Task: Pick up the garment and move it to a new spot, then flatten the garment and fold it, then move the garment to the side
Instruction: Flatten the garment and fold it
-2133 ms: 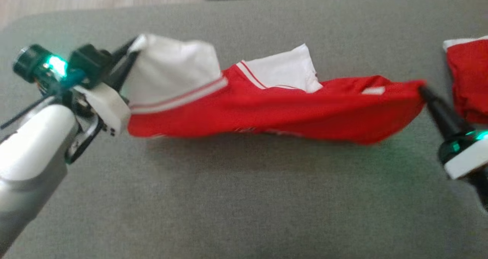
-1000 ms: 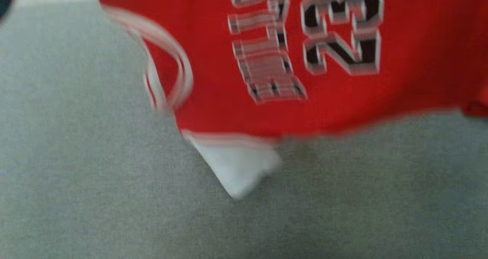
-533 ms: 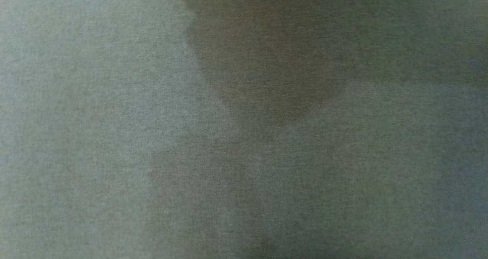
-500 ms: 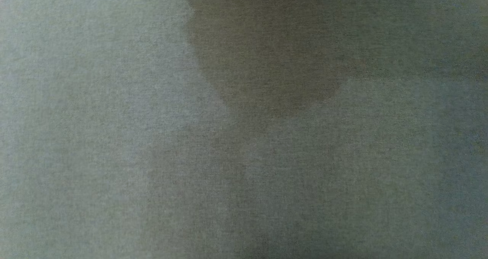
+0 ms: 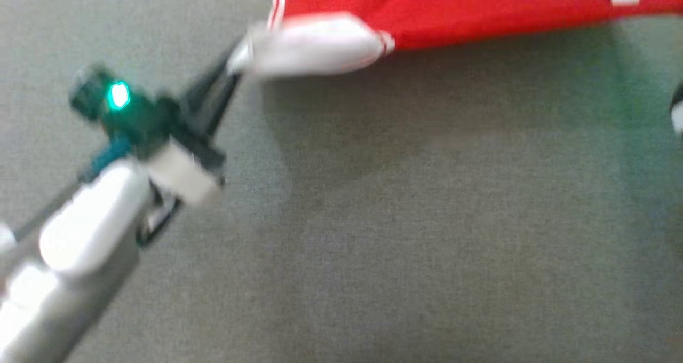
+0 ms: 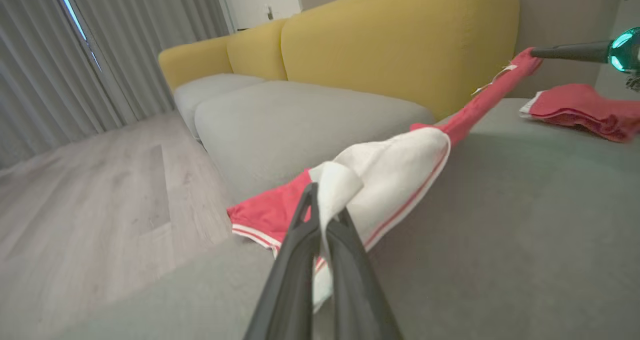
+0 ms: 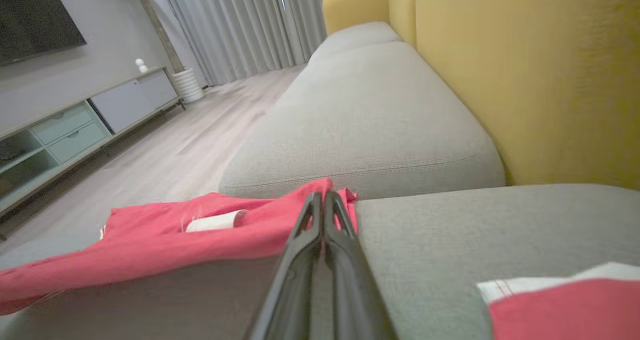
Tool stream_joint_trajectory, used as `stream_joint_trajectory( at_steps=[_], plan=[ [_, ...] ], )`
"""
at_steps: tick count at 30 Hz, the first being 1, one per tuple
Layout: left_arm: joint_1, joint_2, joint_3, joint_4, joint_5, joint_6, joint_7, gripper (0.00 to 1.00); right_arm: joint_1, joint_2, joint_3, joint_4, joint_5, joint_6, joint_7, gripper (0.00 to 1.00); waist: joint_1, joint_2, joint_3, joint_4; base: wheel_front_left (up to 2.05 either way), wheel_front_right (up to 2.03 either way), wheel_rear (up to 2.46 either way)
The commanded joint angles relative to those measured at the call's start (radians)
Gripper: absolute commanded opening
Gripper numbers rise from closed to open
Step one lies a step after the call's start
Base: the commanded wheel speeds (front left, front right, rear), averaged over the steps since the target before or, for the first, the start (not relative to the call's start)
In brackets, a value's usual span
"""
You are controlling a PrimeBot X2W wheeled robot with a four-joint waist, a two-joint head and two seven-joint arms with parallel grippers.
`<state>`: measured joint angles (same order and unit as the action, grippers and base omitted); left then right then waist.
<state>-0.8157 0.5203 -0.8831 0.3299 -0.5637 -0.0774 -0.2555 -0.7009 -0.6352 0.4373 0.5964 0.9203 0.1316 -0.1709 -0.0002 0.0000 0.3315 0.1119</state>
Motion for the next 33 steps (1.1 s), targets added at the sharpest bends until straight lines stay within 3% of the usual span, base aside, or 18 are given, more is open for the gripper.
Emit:
stream_joint_trajectory(
  at_steps=[1,6,11,14,18,24,33],
  plan=[
    [-0.002,0.056,0.041,-0.032,-0.014,0.014,-0.006,0.0,0.034,-0.038,-0.01,-0.029,0.007,-0.001,-0.02,0.0,0.0002,0.0,-0.037,-0.007,0.0,0.0,0.0],
    [0.211,0.103,0.009,-0.124,-0.043,0.066,-0.005,0.0,0.228,-0.022,-0.038,-0.067,0.008,-0.001,-0.06,0.0,0.0002,0.0,-0.113,-0.038,0.0,0.0,0.0],
    [0.39,0.144,-0.028,-0.216,-0.057,0.151,0.011,0.0,0.408,0.007,-0.087,-0.133,-0.005,-0.001,-0.074,0.0,0.0002,0.0,-0.175,-0.058,0.0,0.0,0.0],
    [0.472,0.165,-0.048,-0.258,-0.06,0.198,0.022,0.0,0.518,0.015,-0.119,-0.184,-0.02,-0.001,-0.074,0.0,0.0002,0.0,-0.194,-0.062,0.0,0.0,0.0],
    [0.53,0.185,-0.071,-0.299,-0.062,0.229,0.047,0.0,0.644,0.029,-0.183,-0.257,-0.04,-0.001,-0.055,0.0,0.0002,0.0,-0.199,-0.062,0.0,0.0,0.0],
    [0.5,0.191,-0.07,-0.333,-0.049,0.24,0.077,0.0,0.731,0.067,-0.303,-0.37,-0.087,-0.001,0.011,0.0,0.0002,0.0,-0.166,-0.047,0.0,0.0,0.0],
    [0.256,0.131,-0.071,-0.237,0.043,0.162,0.108,0.0,0.638,0.149,-0.439,-0.428,-0.163,-0.001,0.135,0.0,0.0002,0.0,-0.068,-0.005,0.0,0.0,0.0]
  ],
)
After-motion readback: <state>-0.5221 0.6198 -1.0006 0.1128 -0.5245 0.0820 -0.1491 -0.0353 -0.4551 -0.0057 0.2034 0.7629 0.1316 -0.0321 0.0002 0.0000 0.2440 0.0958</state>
